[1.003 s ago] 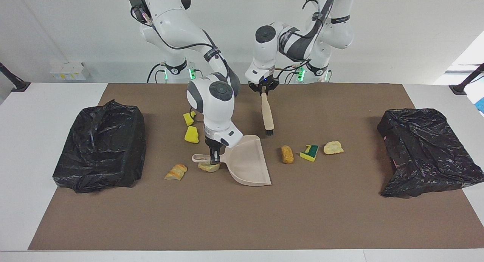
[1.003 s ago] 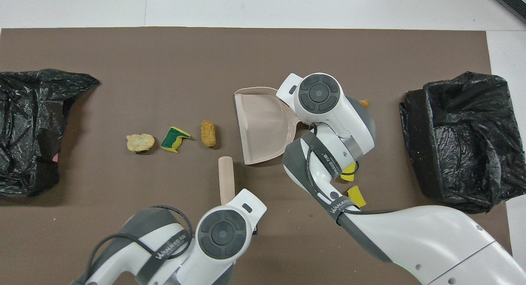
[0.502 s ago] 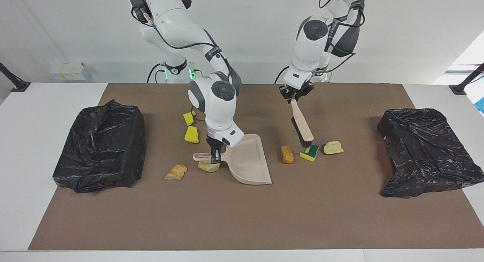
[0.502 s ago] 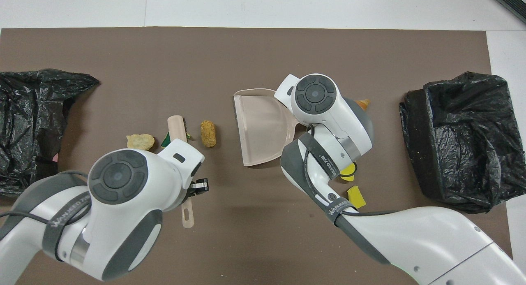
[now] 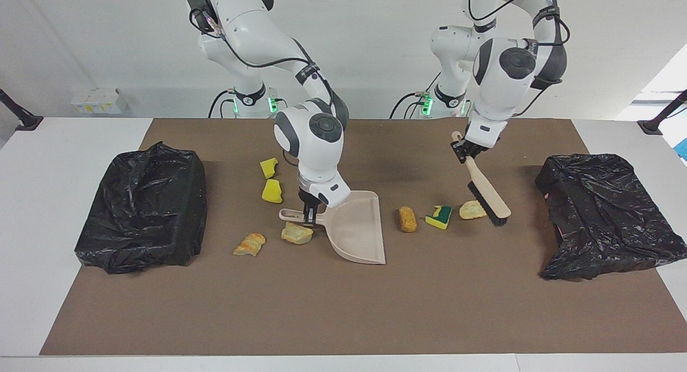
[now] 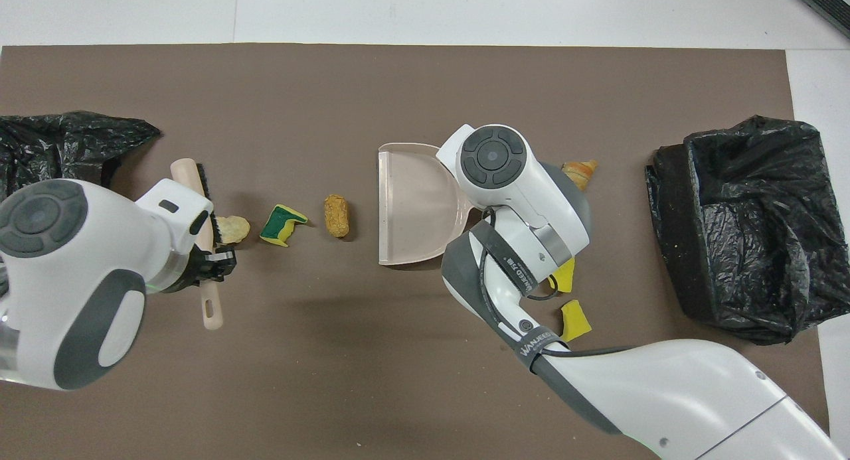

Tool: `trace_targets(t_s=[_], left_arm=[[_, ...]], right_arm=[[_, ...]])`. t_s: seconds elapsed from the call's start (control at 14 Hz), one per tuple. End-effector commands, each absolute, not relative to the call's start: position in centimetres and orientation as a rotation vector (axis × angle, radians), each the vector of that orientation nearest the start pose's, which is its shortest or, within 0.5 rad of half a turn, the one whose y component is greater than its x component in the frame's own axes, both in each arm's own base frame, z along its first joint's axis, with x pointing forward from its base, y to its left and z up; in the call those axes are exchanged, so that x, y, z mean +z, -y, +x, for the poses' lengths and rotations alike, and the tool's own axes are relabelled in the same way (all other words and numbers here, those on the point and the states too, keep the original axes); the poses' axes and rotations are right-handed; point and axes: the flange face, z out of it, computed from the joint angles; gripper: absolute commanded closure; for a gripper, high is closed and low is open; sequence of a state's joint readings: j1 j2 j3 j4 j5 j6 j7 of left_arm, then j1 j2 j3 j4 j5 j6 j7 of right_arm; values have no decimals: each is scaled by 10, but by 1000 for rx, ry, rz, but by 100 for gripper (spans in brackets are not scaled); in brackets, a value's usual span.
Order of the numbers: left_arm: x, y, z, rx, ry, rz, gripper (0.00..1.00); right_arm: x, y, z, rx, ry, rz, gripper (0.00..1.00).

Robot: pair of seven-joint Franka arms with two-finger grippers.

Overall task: Sweep and dump trash in bin
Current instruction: 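Sweep the bread and sponge pieces toward the dustpan with the left gripper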

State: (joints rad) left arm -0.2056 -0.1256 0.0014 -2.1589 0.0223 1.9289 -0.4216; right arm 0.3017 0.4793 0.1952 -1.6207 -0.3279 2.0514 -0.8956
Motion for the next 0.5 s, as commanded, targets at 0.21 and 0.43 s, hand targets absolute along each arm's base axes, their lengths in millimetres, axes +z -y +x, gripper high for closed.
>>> trace_targets(t_s=[0.21, 0.43], left_arm=[[380, 67, 474, 203, 200, -3064, 100], [361, 98, 470, 206, 124, -3063, 100]], right_arm=[[341, -307, 591, 152, 2268, -2388, 100], [339, -311, 585, 133, 2285, -2374, 100]])
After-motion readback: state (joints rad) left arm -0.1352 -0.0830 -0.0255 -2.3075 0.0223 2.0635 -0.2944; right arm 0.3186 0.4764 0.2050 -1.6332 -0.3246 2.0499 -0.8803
